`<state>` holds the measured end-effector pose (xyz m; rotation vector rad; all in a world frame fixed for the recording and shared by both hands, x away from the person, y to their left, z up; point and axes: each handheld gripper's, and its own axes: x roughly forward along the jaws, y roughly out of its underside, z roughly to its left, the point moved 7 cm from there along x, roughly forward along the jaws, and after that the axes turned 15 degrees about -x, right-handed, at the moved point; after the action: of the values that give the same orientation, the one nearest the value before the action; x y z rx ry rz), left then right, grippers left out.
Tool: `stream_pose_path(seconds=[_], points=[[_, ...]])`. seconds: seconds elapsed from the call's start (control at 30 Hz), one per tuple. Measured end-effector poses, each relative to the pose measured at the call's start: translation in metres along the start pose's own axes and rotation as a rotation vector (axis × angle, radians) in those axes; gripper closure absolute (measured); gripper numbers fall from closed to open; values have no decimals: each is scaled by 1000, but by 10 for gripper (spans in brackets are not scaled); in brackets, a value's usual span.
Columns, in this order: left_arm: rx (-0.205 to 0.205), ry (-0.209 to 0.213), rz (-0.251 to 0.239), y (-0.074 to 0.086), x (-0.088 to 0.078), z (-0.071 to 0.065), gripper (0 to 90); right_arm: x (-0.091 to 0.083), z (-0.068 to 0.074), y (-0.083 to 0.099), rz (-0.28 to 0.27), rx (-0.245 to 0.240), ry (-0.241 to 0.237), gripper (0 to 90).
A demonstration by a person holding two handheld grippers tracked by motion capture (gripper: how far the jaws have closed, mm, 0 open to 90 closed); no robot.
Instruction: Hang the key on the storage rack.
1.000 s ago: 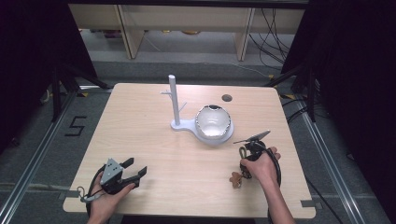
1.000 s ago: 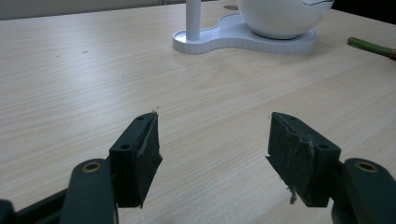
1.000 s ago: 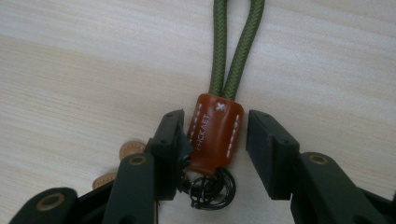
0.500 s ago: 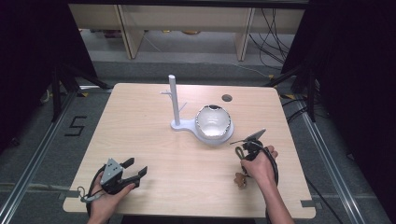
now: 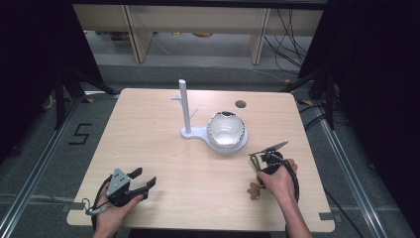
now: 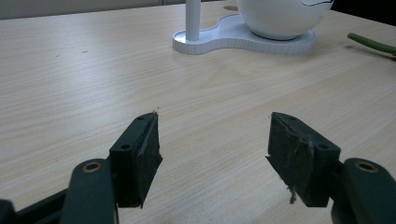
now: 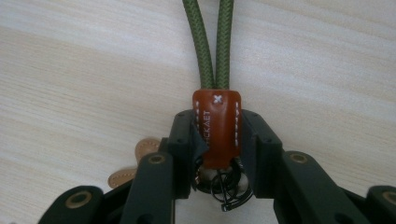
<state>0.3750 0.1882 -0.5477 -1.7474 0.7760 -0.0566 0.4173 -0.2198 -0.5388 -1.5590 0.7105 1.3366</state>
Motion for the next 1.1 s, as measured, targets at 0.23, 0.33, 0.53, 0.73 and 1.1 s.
stream_pose_path(seconds=[0.23, 0.33, 0.53, 0.73, 1.1], points=[[16, -10, 6, 0, -1, 1, 334, -5, 7, 4, -92, 17, -19, 683], [16, -10, 3, -1, -2, 1, 334, -9, 9, 6, -140, 5, -13, 683], [18, -10, 1, -1, -2, 1, 334, -14, 7, 11, -262, -60, 6, 683], [17, -11, 1, -1, -2, 1, 334, -16, 8, 16, -363, -73, 13, 683], [17, -6, -4, 0, -1, 1, 334, -10, 24, 23, -581, -145, 9, 683]])
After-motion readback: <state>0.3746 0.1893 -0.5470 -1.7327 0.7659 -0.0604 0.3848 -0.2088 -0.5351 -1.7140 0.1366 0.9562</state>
